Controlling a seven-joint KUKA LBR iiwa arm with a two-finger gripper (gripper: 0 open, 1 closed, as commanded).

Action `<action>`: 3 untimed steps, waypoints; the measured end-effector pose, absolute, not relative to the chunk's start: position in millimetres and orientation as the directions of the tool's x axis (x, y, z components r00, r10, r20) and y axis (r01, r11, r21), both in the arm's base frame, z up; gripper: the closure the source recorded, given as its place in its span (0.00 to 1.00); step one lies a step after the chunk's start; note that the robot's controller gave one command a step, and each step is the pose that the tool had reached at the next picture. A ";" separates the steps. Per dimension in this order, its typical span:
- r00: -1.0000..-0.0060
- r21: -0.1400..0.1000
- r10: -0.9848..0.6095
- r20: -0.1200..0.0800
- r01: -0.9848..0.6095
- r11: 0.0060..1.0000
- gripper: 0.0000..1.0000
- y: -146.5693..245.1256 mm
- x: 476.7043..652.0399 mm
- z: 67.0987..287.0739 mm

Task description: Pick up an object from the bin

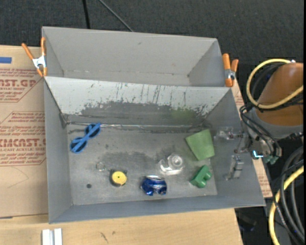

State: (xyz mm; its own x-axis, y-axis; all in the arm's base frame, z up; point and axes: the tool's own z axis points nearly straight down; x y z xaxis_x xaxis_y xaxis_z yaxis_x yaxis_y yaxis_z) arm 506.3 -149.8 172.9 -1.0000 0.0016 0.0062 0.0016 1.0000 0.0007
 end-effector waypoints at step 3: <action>-0.945 -0.005 -0.328 -0.009 -0.328 0.945 1.00 -120.1 508.0 223.5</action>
Offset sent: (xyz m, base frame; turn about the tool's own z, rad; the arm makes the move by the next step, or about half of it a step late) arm -0.0144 0.0113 -0.1029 -0.2754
